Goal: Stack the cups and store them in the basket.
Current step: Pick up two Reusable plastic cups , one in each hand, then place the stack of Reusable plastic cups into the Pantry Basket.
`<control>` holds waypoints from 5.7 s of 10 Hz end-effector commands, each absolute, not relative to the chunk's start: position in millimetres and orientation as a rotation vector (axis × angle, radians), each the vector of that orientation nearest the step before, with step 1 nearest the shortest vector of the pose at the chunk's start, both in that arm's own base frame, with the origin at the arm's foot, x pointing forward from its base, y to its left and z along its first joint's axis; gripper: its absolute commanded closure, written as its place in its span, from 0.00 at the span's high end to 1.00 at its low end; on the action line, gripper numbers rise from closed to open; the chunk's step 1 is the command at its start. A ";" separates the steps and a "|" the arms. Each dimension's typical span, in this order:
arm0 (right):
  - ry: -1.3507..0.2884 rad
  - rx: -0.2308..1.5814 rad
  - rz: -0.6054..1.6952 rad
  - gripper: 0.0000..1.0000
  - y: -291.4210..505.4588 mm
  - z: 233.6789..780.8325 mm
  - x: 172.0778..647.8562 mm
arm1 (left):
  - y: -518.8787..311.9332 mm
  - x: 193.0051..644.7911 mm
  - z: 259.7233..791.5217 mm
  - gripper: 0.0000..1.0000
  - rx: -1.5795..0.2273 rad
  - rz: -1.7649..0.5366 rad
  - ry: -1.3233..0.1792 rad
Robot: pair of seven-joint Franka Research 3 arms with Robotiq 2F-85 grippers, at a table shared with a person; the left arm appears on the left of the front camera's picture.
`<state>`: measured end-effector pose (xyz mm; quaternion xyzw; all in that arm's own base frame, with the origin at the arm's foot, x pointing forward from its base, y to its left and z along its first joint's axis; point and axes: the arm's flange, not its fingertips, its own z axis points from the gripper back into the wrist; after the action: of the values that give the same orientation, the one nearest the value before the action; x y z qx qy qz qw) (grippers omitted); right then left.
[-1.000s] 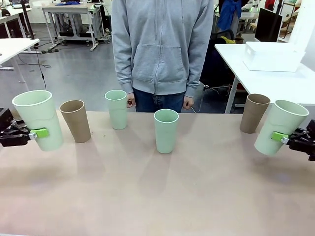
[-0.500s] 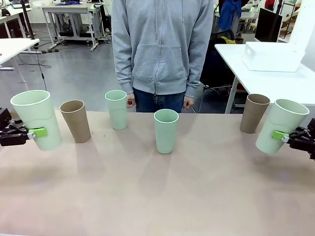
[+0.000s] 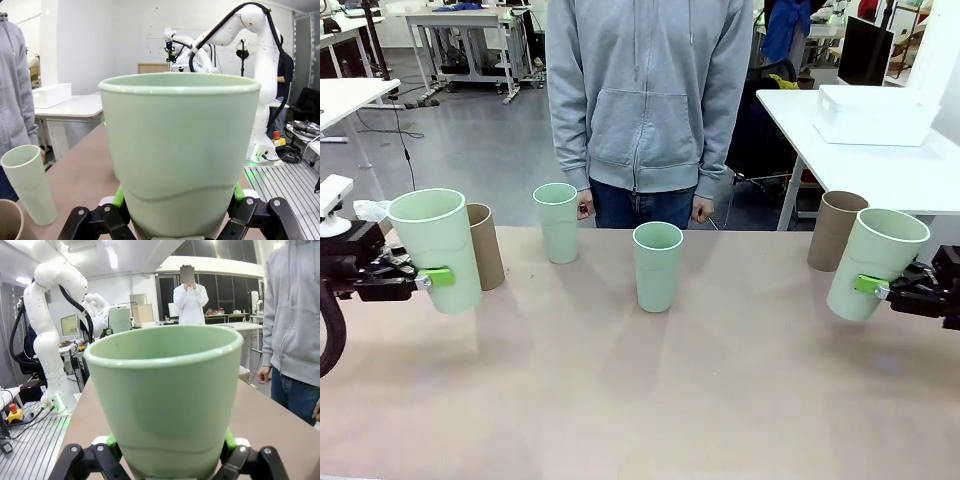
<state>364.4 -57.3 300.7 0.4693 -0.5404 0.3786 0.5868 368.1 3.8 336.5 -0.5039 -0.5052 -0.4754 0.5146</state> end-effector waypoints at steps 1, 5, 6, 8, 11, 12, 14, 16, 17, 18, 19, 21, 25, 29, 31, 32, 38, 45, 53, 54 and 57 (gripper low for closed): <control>-1.252 1.043 0.883 0.86 -17.2 307.5 333.2 | -21.2 348.1 331.3 0.85 -1.206 -1.146 -1.219; -1.214 1.031 0.906 0.86 10.1 306.1 341.8 | -36.9 330.7 320.0 0.85 -1.252 -1.135 -1.226; -1.208 1.029 0.902 0.86 14.3 305.3 344.5 | -36.5 330.1 319.9 0.85 -1.255 -1.129 -1.228; -1.201 1.026 0.902 0.86 18.2 302.4 345.3 | -37.2 329.3 317.5 0.85 -1.251 -1.124 -1.209; -1.186 1.047 0.905 0.86 21.5 302.7 334.3 | -33.0 330.7 325.6 0.85 -1.271 -1.115 -1.217; -1.178 1.059 0.888 0.86 23.5 302.9 335.1 | -33.5 331.5 325.9 0.85 -1.266 -1.103 -1.219; -1.187 1.054 0.933 0.86 0.6 293.2 385.5 | -21.1 371.3 314.2 0.85 -1.266 -1.141 -1.180; -1.187 1.054 0.933 0.86 0.6 293.2 385.5 | -21.1 371.3 314.2 0.85 -1.266 -1.141 -1.180; -1.187 1.054 0.933 0.86 0.6 293.2 385.5 | -21.1 371.3 314.2 0.85 -1.266 -1.141 -1.180; -1.187 1.054 0.933 0.86 0.6 293.2 385.5 | -21.1 371.3 314.2 0.85 -1.266 -1.141 -1.180; -1.187 1.054 0.933 0.86 0.6 293.2 385.5 | -21.1 371.3 314.2 0.85 -1.266 -1.141 -1.180; -1.187 1.054 0.933 0.86 0.6 293.2 385.5 | -21.1 371.3 314.2 0.85 -1.266 -1.141 -1.180; -1.187 1.054 0.933 0.86 0.6 293.2 385.5 | -21.1 371.3 314.2 0.85 -1.266 -1.141 -1.180; -1.187 1.054 0.933 0.86 0.6 293.2 385.5 | -21.1 371.3 314.2 0.85 -1.266 -1.141 -1.180; -1.187 1.054 0.933 0.86 0.6 293.2 385.5 | -21.1 371.3 314.2 0.85 -1.266 -1.141 -1.180; -1.187 1.054 0.933 0.86 0.6 293.2 385.5 | -21.1 371.3 314.2 0.85 -1.266 -1.141 -1.180; -1.187 1.054 0.933 0.86 0.6 293.2 385.5 | -21.1 371.3 314.2 0.85 -1.266 -1.141 -1.180; -1.187 1.054 0.933 0.86 0.6 293.2 385.5 | -21.1 371.3 314.2 0.85 -1.266 -1.141 -1.180; -1.187 1.054 0.933 0.86 0.6 293.2 385.5 | -21.1 371.3 314.2 0.85 -1.266 -1.141 -1.180; -1.187 1.054 0.933 0.86 0.6 293.2 385.5 | -21.1 371.3 314.2 0.85 -1.266 -1.141 -1.180; -1.187 1.054 0.933 0.86 0.6 293.2 385.5 | -21.1 371.3 314.2 0.85 -1.266 -1.141 -1.180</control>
<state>384.9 0.0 291.5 0.4578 -0.5099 0.4016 0.6076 372.4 -20.2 312.5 -0.5244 -0.4886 -0.4732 0.5122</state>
